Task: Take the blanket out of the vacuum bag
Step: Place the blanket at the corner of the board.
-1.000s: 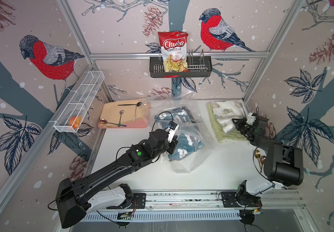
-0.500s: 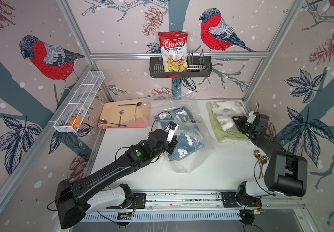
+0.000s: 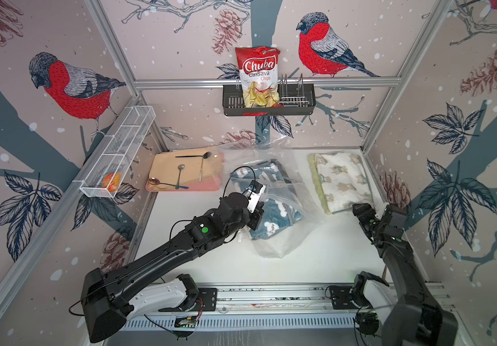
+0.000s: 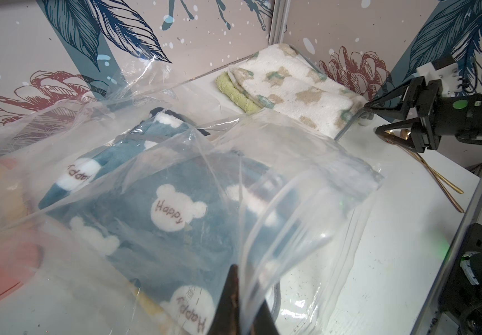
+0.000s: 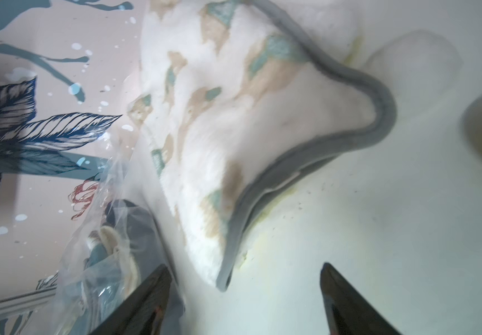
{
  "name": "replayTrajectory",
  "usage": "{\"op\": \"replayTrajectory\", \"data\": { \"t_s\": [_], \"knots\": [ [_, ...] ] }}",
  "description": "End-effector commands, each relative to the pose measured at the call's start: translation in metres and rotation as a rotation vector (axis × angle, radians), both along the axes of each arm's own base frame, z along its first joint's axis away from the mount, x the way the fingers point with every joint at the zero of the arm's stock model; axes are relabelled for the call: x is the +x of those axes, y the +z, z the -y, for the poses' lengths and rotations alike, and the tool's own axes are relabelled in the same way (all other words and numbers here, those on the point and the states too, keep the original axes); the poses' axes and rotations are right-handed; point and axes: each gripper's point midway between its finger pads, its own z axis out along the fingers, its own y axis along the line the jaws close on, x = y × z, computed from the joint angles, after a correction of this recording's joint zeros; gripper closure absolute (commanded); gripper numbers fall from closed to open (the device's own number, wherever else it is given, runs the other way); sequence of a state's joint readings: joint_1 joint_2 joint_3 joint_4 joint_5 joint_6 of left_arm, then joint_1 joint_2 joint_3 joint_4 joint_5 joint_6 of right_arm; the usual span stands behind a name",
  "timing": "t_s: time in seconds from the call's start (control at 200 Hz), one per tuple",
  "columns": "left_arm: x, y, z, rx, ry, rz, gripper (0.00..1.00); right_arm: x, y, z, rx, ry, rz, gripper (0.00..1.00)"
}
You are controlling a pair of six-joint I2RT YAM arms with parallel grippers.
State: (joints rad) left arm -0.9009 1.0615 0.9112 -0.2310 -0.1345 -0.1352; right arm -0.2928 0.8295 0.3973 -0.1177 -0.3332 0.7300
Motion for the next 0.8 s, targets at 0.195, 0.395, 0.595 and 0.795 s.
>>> {"op": "replayTrajectory", "data": {
  "t_s": [0.195, 0.395, 0.595, 0.795],
  "knots": [
    [0.009, 0.009, -0.008, -0.004, 0.069, 0.024, 1.00, 0.011, 0.054, -0.068, -0.289, 0.186, -0.009, 0.98],
    [0.009, 0.013, -0.012, -0.010, 0.083, 0.039, 1.00, 0.072, 0.039, -0.073, -0.460, 0.312, -0.197, 0.70],
    [0.009, 0.013, -0.013, -0.013, 0.084, 0.044, 1.00, 0.098, 0.004, -0.070, -0.674, 0.332, -0.371, 0.37],
    [0.007, 0.012, -0.009, -0.017, 0.066, 0.035, 1.00, 0.101, -0.023, -0.057, -0.826, 0.287, -0.494, 0.26]
  ]
}}
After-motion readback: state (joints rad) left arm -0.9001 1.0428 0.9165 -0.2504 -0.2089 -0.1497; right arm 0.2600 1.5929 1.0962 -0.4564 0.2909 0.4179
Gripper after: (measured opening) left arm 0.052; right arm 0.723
